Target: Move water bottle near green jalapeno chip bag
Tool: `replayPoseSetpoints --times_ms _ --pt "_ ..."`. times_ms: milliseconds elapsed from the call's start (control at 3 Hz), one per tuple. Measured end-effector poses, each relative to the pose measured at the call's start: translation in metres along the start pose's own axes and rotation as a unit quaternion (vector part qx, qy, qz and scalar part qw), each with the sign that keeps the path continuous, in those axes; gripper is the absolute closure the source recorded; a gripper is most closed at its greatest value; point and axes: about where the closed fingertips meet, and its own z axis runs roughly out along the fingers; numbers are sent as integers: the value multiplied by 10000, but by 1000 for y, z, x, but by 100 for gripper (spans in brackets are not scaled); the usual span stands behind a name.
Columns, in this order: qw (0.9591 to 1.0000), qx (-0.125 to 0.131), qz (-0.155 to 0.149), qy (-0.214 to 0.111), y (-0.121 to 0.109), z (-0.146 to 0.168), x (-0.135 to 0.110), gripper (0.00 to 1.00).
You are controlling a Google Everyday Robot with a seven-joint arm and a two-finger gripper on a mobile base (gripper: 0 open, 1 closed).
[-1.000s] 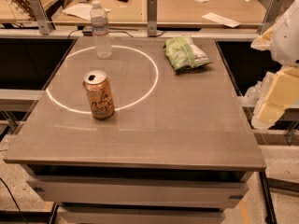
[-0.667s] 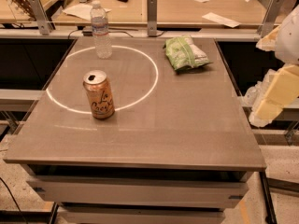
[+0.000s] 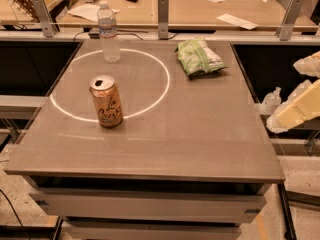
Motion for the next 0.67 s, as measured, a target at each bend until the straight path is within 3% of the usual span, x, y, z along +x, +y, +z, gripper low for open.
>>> replayPoseSetpoints --times_ms 333,667 --pt "9961 -80 302 -829 4 -1 -12 0" --pt "9919 0 315 -1228 11 5 -26 0"
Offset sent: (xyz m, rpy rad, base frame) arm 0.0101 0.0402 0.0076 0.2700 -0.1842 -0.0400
